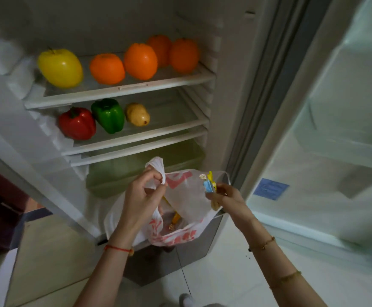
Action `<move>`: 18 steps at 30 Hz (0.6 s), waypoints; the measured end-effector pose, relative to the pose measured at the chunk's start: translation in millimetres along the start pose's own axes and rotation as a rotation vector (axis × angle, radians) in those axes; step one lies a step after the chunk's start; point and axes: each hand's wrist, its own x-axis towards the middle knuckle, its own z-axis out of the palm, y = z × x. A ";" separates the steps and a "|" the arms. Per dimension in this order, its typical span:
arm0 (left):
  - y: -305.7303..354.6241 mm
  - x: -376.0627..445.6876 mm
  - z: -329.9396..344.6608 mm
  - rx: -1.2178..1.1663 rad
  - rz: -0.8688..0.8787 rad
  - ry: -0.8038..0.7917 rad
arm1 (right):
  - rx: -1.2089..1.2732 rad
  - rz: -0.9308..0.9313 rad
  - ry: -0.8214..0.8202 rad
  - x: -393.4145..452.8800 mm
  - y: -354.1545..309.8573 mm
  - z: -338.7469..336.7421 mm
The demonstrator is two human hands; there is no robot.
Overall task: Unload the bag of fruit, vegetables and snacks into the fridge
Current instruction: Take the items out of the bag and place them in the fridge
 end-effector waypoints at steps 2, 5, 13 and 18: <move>0.5 1.4 6.6 0.011 0.009 -0.016 | 0.011 0.011 0.094 -7.6 8.9 -18.3; 1.3 2.5 15.7 0.013 0.007 -0.018 | -0.019 0.011 0.225 -20.9 24.1 -45.9; 3.5 6.6 25.3 0.044 -0.001 -0.004 | -0.252 0.138 0.404 -35.2 65.6 -106.9; 5.0 5.3 27.8 0.061 -0.006 -0.019 | -0.388 0.204 0.409 -8.5 76.2 -111.3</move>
